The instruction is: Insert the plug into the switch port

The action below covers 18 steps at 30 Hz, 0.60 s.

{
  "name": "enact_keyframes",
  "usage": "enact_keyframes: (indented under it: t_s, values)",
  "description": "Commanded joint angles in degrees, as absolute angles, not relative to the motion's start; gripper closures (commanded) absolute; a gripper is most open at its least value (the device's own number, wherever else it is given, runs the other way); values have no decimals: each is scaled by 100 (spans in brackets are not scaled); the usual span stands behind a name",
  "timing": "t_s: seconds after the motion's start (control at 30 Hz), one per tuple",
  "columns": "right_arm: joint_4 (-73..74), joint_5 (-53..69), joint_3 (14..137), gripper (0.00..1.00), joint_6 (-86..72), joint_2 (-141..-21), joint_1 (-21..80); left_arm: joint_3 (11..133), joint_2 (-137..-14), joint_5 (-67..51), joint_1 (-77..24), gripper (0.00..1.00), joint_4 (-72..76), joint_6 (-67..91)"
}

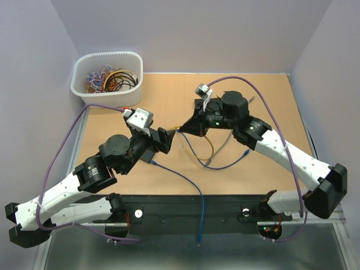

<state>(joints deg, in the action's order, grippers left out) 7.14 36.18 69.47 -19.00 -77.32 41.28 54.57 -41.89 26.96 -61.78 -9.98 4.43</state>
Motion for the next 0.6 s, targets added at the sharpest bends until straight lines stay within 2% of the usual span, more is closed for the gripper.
enact_keyframes:
  t_s: [0.0,0.1,0.13,0.23,0.27,0.3,0.4,0.43,0.47,0.57]
  values:
    - [422,2585,6759,99,-1627,-7155,4148,6002,-4376,2427,-6065,1,-545,1528]
    - [404,2287,6636,100,-1503,-6979,4148,6179,-4570,1867,-5819,1,-231,2325]
    - [378,2207,6601,100,-1477,-6857,4148,6144,-4579,1524,-5409,1,-37,2590]
    - [229,1847,6443,100,-1433,-6636,4148,5758,-4597,-434,-4477,1,1122,3899]
    - [194,1767,6425,99,-1424,-6575,4157,5391,-4623,-1449,-3856,1,2004,4294]
    - [159,1619,6399,100,-1398,-6487,4149,5170,-4736,-1859,-3623,1,2526,5307]
    - [114,1434,6390,99,-1336,-6364,4148,4458,-5314,-2896,-2989,4,4197,6781]
    - [62,1407,6372,99,-1327,-6328,4148,4326,-5509,-3074,-2919,12,4610,7133]
    - [44,1371,6363,100,-1310,-6293,4148,4133,-5693,-3189,-2892,15,5319,7659]
    - [44,1301,6372,99,-1257,-6310,4148,4087,-6213,-3349,-2935,18,5668,7875]
